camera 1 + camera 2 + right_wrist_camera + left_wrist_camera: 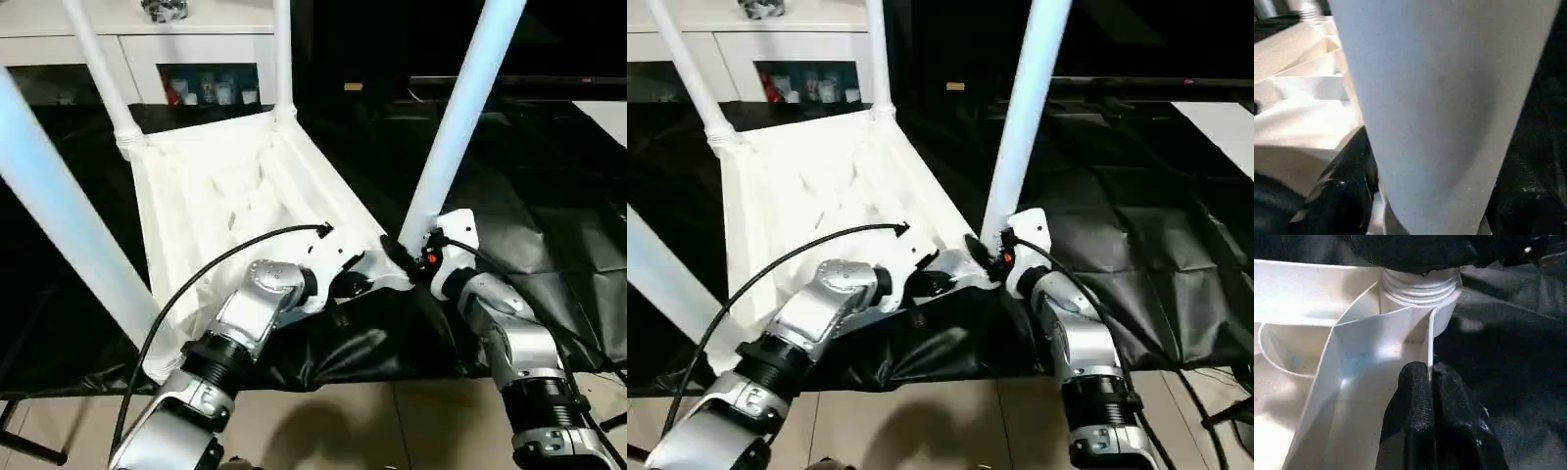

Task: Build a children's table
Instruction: Rotate leg to tighten

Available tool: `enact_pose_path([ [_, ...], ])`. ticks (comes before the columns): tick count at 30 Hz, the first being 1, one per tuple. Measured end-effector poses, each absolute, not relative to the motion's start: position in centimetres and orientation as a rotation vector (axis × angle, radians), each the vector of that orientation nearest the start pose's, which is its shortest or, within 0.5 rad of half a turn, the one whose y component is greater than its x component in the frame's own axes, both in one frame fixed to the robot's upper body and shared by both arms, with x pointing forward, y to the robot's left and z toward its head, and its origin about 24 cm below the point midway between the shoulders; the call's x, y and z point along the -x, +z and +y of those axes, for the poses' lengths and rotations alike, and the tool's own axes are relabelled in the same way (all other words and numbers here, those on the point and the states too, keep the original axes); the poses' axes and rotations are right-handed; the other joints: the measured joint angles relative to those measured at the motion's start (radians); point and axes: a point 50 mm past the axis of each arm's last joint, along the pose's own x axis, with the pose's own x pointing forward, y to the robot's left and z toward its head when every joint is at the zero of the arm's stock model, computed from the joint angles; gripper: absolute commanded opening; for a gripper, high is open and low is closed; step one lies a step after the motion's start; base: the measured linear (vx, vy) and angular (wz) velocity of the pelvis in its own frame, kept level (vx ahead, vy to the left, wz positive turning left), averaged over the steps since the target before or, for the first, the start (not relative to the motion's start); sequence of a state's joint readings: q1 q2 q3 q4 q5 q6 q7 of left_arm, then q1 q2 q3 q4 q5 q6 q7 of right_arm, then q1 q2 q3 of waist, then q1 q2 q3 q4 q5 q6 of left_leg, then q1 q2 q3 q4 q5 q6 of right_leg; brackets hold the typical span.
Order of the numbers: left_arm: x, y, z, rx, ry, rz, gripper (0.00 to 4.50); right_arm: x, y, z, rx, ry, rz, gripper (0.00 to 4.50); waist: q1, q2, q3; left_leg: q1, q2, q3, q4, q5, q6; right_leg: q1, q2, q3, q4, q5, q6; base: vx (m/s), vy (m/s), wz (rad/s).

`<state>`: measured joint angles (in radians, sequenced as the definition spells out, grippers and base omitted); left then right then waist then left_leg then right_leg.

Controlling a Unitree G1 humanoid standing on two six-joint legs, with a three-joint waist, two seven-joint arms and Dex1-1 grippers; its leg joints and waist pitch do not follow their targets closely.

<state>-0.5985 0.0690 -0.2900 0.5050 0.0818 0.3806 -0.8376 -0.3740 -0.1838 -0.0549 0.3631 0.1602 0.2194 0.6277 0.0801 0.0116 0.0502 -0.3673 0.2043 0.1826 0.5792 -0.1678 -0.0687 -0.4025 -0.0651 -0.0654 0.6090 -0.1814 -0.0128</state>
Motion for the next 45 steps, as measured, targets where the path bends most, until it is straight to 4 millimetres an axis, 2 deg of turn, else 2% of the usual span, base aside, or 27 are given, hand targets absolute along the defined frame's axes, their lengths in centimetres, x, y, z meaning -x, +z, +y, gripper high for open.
enact_pose_path([
  [4,-31.4,4.9,5.3,-0.264,-1.172,0.449,0.00,-30.8,5.0,-15.8,-0.022,0.728,0.227,3.56,0.004,0.000,0.000,0.000,0.000,0.000,0.000,0.000,0.000,0.000,0.000,0.000,0.000,0.000,0.000,0.000,0.000,0.00],
  [7,-31.1,4.9,6.1,-0.271,-1.241,0.455,0.00,-30.1,5.2,-16.2,0.046,0.854,0.257,3.69,0.011,0.000,0.000,-0.001,0.000,0.000,0.000,0.000,0.000,0.000,0.000,0.000,0.000,0.000,0.000,0.000,0.000,0.00],
  [10,-30.8,4.8,6.8,-0.270,-1.304,0.468,0.00,-29.3,5.3,-16.4,0.109,0.972,0.289,3.99,0.023,0.000,0.000,-0.001,0.000,0.000,0.000,0.000,0.000,0.001,0.000,0.000,-0.001,0.000,0.000,0.000,0.000,0.00],
  [20,-30.4,5.0,8.7,-0.284,-1.414,0.508,0.00,-28.2,5.0,-16.6,0.179,1.141,0.357,3.99,0.041,0.001,0.001,-0.001,0.000,0.000,0.002,0.000,0.000,0.002,-0.001,0.000,-0.001,0.000,0.000,0.000,0.000,0.00],
  [21,-30.4,5.0,8.7,-0.284,-1.417,0.509,0.00,-28.2,5.0,-16.7,0.181,1.147,0.360,3.73,0.044,0.001,0.001,-0.001,0.000,0.000,0.002,0.000,0.000,0.002,-0.001,0.000,-0.001,0.000,0.000,0.000,0.000,0.00],
  [24,-30.4,5.0,8.7,-0.284,-1.421,0.509,0.00,-28.3,5.0,-16.8,0.207,1.142,0.361,3.63,0.046,0.002,0.001,-0.001,0.000,0.000,0.002,0.000,0.000,0.002,-0.001,0.000,0.000,0.000,0.000,0.000,0.000,0.00],
  [26,-30.4,5.0,8.8,-0.284,-1.420,0.509,0.00,-28.3,5.0,-16.9,0.225,1.141,0.365,3.31,0.046,0.002,0.001,-0.001,0.000,0.000,0.002,0.000,0.000,0.002,-0.001,0.000,0.000,0.000,0.000,0.000,0.000,0.00],
  [29,-30.4,5.0,8.8,-0.282,-1.424,0.510,0.00,-28.4,5.0,-17.0,0.229,1.133,0.366,3.22,0.047,0.002,0.001,-0.001,0.000,0.000,0.002,0.000,0.000,0.002,-0.001,0.000,0.000,0.000,0.000,0.000,0.000,0.00],
  [32,-30.4,5.0,8.8,-0.282,-1.424,0.511,0.00,-28.4,5.0,-17.0,0.229,1.133,0.367,2.84,0.049,0.002,0.001,-0.001,0.000,0.000,0.002,0.000,0.000,0.002,-0.001,0.000,0.000,0.000,0.000,0.000,0.000,0.00],
  [36,-30.4,5.0,8.8,-0.282,-1.422,0.511,0.00,-28.6,5.0,-16.9,0.235,1.137,0.364,2.65,0.048,0.002,0.001,-0.001,0.000,0.000,0.002,0.000,0.000,0.002,-0.001,0.000,0.000,0.000,-0.001,0.000,0.000,0.00],
  [45,-30.6,5.0,8.7,-0.283,-1.381,0.502,0.00,-28.8,4.7,-16.8,0.233,1.102,0.340,2.61,0.043,0.001,0.002,-0.001,0.000,0.000,0.005,0.000,0.000,0.003,-0.001,0.000,0.001,0.000,-0.001,0.000,0.000,0.00],
])
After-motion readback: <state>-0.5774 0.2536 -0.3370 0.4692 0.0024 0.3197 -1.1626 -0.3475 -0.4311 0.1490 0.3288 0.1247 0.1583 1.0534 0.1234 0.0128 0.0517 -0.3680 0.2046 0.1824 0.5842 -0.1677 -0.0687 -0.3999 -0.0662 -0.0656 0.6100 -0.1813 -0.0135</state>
